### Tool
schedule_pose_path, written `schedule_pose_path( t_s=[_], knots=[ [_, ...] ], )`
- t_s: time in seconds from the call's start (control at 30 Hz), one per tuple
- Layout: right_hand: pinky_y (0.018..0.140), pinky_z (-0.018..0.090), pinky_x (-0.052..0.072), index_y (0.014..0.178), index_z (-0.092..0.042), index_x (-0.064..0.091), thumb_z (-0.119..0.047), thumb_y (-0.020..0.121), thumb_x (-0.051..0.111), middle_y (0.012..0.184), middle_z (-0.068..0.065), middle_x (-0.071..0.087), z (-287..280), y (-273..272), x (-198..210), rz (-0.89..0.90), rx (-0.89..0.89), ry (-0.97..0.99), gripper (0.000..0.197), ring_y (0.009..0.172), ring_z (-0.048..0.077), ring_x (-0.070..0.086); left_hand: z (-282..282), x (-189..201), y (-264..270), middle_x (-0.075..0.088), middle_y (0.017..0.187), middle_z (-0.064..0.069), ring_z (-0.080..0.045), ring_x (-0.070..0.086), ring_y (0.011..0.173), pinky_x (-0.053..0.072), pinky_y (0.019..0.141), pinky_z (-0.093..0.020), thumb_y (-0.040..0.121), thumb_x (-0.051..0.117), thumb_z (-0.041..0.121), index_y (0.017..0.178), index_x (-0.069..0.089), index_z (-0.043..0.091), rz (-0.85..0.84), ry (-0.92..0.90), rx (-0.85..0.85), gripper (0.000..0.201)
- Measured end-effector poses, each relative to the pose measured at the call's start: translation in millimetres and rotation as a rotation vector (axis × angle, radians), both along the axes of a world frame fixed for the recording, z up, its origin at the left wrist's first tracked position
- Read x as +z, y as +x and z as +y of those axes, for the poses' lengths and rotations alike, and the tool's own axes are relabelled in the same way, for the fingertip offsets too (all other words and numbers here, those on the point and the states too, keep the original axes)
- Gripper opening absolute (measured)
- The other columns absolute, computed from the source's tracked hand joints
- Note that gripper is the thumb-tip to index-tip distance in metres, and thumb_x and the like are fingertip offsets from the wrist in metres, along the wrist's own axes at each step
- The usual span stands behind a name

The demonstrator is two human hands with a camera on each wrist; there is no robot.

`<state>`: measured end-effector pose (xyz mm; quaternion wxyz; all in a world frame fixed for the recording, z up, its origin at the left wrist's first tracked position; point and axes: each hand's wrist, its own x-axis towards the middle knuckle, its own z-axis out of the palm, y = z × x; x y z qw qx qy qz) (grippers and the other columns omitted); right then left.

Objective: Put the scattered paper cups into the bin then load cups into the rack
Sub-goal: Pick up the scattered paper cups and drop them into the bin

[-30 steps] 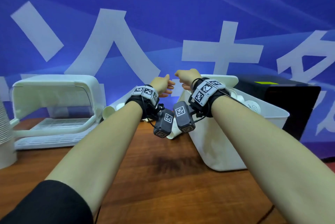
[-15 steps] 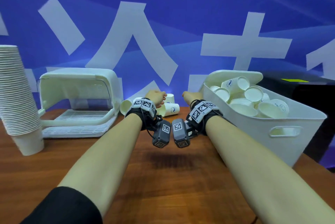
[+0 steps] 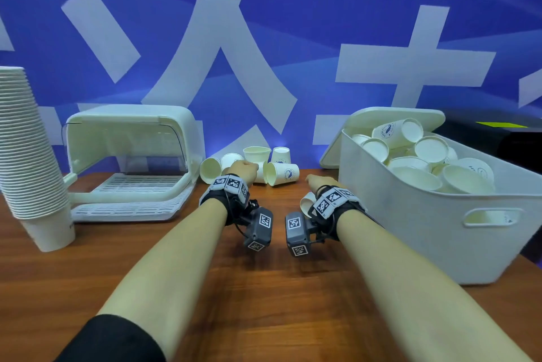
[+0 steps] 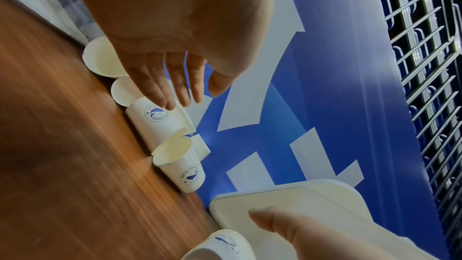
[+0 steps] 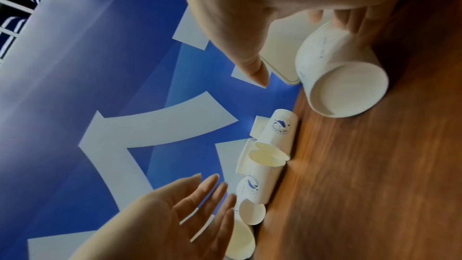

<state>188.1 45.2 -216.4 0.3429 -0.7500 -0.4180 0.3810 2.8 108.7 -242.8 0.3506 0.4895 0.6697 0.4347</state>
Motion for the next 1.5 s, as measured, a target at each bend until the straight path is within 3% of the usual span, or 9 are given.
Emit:
schedule_pose_path(
  t_s=[0.13, 0.27, 0.4, 0.53, 0.77, 1.0, 1.2, 1.33, 1.5],
  knots=[
    [0.082, 0.032, 0.041, 0.125, -0.016, 0.052, -0.051, 0.076, 0.057, 0.125, 0.009, 0.051, 12, 3, -17, -0.161, -0.089, -0.037, 0.060, 0.114, 0.029, 0.051, -38, 17, 5, 0.048, 0.064, -0.005, -0.024, 0.049, 0.065, 0.047, 0.067, -0.030, 0.080, 0.045, 0.023, 0.081, 0.057, 0.001, 0.129, -0.007, 0.010, 0.025],
    [0.103, 0.039, 0.038, 0.114, -0.017, 0.046, -0.052, 0.082, 0.055, 0.128, 0.011, 0.041, 17, 3, -27, -0.267, -0.097, -0.075, 0.049, 0.120, 0.031, 0.043, -49, 27, 1, 0.059, 0.082, -0.003, -0.022, 0.054, 0.075, 0.043, 0.069, -0.028, 0.091, 0.047, 0.018, 0.111, 0.067, 0.016, 0.264, 0.016, -0.044, 0.028],
    [0.093, 0.027, 0.042, 0.137, -0.007, 0.040, -0.043, 0.086, 0.054, 0.136, 0.011, 0.040, 29, -2, -35, -0.145, -0.047, -0.069, 0.064, 0.124, 0.036, 0.043, -38, 22, -3, 0.065, 0.103, -0.004, -0.023, 0.061, 0.086, 0.050, 0.083, -0.030, 0.088, 0.053, 0.020, 0.125, 0.061, 0.022, 0.320, -0.008, -0.066, 0.038],
    [0.105, 0.040, 0.038, 0.136, 0.001, 0.029, -0.046, 0.080, 0.066, 0.131, 0.013, 0.036, 30, -8, -39, -0.170, -0.183, -0.043, 0.082, 0.122, 0.032, 0.044, -29, 16, -1, 0.063, 0.098, -0.003, -0.024, 0.063, 0.092, 0.052, 0.083, -0.033, 0.084, 0.056, 0.017, 0.124, 0.059, 0.021, 0.375, -0.013, -0.070, 0.041],
    [0.105, 0.040, 0.039, 0.130, -0.002, 0.030, -0.042, 0.072, 0.072, 0.131, 0.017, 0.047, 41, -24, -46, -0.207, -0.117, -0.090, 0.082, 0.121, 0.033, 0.048, -23, 10, 12, 0.046, 0.137, -0.012, -0.026, 0.048, 0.123, 0.041, 0.094, -0.027, 0.087, 0.058, 0.008, 0.144, 0.039, 0.021, 0.512, -0.023, -0.075, 0.062],
    [0.104, 0.037, 0.040, 0.138, -0.003, 0.028, -0.049, 0.073, 0.070, 0.134, 0.014, 0.042, 52, -22, -44, -0.269, -0.017, -0.132, 0.090, 0.124, 0.030, 0.046, -12, 9, 15, 0.049, 0.131, -0.007, -0.029, 0.042, 0.124, 0.033, 0.098, -0.032, 0.086, 0.059, 0.011, 0.131, 0.042, 0.013, 0.825, -0.025, -0.149, 0.048],
    [0.105, 0.038, 0.039, 0.138, -0.003, 0.028, -0.050, 0.071, 0.072, 0.133, 0.014, 0.044, 55, -24, -44, -0.289, 0.001, -0.139, 0.093, 0.122, 0.030, 0.047, -2, 2, 20, 0.029, 0.146, -0.006, -0.031, 0.031, 0.130, 0.029, 0.103, -0.035, 0.086, 0.056, 0.017, 0.143, 0.031, 0.027, 0.972, -0.033, -0.127, 0.062],
    [0.105, 0.039, 0.040, 0.137, -0.002, 0.027, -0.051, 0.072, 0.070, 0.132, 0.015, 0.044, 55, -20, -43, -0.274, 0.013, -0.148, 0.092, 0.122, 0.031, 0.047, 3, 2, 20, 0.034, 0.141, -0.007, -0.030, 0.031, 0.129, 0.033, 0.100, -0.038, 0.084, 0.062, 0.028, 0.135, 0.042, 0.026, 0.989, -0.033, -0.076, 0.055],
    [0.107, 0.040, 0.038, 0.137, -0.001, 0.027, -0.051, 0.075, 0.069, 0.132, 0.014, 0.043, 54, -20, -42, -0.283, 0.026, -0.142, 0.090, 0.124, 0.030, 0.045, 2, 7, 23, 0.044, 0.131, -0.008, -0.030, 0.036, 0.125, 0.035, 0.088, -0.035, 0.081, 0.069, 0.019, 0.131, 0.042, 0.020, 0.968, -0.100, -0.104, 0.057]
  ],
)
